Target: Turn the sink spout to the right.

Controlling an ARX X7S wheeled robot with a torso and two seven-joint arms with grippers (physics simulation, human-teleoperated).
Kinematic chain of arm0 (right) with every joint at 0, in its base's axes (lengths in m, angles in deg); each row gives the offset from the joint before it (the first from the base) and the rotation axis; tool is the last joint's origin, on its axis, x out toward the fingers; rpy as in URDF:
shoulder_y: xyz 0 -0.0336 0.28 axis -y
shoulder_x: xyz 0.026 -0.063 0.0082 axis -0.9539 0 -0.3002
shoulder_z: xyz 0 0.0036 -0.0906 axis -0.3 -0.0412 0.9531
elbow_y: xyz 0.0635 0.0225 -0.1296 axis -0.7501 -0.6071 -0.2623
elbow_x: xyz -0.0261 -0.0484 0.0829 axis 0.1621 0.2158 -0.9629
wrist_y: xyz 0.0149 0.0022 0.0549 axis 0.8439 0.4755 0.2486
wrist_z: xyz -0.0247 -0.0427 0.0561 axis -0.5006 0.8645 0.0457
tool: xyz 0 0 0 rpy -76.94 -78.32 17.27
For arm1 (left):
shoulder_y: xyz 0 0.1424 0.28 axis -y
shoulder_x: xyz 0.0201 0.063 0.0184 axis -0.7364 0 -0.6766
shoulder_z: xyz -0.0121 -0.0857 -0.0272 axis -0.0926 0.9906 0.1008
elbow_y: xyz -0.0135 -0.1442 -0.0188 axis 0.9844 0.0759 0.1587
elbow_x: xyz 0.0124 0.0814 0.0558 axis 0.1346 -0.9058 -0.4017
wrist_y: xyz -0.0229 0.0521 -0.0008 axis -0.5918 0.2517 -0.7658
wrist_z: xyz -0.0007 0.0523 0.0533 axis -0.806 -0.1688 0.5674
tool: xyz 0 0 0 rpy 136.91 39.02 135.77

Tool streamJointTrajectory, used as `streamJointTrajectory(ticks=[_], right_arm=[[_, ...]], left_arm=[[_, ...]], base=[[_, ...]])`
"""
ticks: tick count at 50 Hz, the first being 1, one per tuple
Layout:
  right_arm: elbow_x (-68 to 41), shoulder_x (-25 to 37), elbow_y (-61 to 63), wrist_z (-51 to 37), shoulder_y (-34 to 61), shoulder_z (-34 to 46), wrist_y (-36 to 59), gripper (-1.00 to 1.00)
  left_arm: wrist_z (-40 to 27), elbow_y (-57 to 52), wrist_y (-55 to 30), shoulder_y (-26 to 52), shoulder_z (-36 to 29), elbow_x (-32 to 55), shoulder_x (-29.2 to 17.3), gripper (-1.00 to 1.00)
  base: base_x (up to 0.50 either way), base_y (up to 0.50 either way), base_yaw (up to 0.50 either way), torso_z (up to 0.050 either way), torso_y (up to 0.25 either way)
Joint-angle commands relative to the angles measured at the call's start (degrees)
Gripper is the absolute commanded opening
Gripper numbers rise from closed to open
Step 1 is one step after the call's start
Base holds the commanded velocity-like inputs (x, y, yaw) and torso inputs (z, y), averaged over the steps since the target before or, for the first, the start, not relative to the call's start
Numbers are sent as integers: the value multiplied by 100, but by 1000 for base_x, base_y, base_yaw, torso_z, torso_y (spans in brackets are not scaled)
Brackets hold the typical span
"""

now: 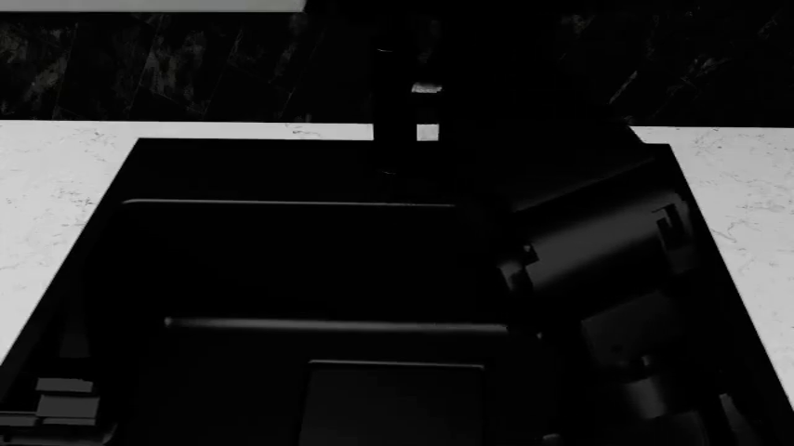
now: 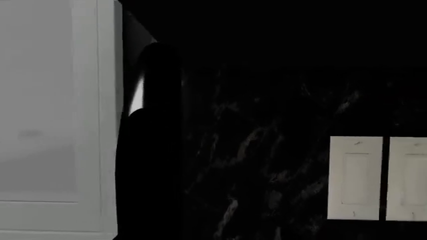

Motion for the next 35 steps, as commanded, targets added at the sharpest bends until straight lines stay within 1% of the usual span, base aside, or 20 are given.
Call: streamJointTrajectory(ticks=[1,15,20,23,35], right_arm=[[-34,251,74,-64,45,-61,138,100],[-7,556,43,-121,147,-95,344,100],[28,575,-75,-115,134,-90,288,100],[112,595,-212,-169,267,7,467,100],[100,610,-159,-180,255,-7,404,100]], left_arm=[[-24,7,-10,15,-50,-36,-16,100],[-62,-9,-37,28,-47,-3,-33,100],[-51,57,0,31,-21,44,-22,100],[-60,49,-2,31,-53,-2,-31,100],[-84,28,-25,42,-59,28,-48,100]], base=[[0,0,0,0,0],[0,0,0,0,0],[0,0,0,0,0],[0,0,0,0,0],[0,0,0,0,0]])
